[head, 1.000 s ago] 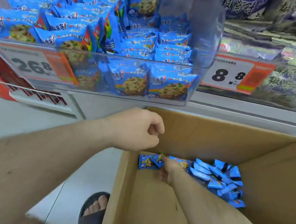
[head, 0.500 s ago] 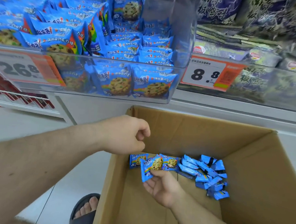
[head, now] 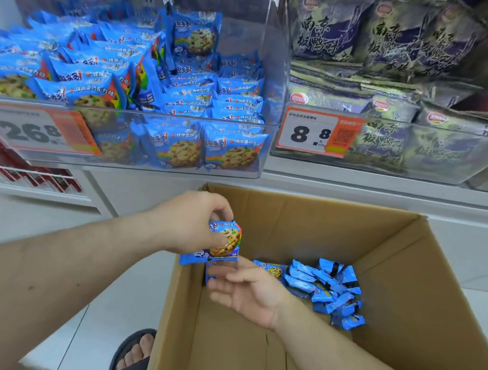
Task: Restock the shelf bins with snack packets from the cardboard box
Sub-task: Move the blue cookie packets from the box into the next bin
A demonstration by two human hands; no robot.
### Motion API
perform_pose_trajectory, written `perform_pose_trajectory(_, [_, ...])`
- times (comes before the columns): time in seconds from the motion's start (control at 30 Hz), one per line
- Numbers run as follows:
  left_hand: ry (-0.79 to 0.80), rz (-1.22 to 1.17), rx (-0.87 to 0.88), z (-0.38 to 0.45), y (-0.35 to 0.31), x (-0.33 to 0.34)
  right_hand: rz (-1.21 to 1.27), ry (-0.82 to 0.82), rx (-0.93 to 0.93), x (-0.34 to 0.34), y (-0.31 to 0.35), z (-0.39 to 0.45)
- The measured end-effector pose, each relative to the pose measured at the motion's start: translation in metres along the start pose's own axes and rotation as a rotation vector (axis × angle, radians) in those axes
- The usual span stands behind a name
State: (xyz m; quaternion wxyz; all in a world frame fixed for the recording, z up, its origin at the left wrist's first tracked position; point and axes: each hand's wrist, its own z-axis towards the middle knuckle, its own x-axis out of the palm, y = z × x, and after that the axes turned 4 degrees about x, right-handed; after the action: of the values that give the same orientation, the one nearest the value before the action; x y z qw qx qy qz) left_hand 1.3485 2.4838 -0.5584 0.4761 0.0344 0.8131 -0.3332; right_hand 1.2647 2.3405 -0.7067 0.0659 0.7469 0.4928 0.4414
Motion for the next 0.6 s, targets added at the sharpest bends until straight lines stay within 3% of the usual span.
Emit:
perform_pose_trajectory(0.1, [0.014,-0.130,-0.036,0.002,0.004,-0.004,-0.460,-0.529,0.025,-0.062,-0.009,0.033])
perform_pose_trajectory(0.2, [0.039,-0.218,-0.038,0.005,0.005,-0.004,-0.922,-0.752,0.027,-0.107,-0.010,0.062])
perform_pose_trajectory(0.3, [0.044,-0.290,-0.061,0.007,0.006,-0.004,-1.308,-0.765,0.034,-0.131,-0.014,0.083])
perform_pose_trajectory(0.43, [0.031,-0.394,-0.089,0.010,0.011,-0.004,-1.633,-0.695,0.207,-0.142,-0.028,0.096])
perform_pose_trajectory(0.6, [0.034,-0.498,-0.108,0.012,0.016,-0.006,-2.008,-0.682,0.116,-0.140,-0.048,0.085])
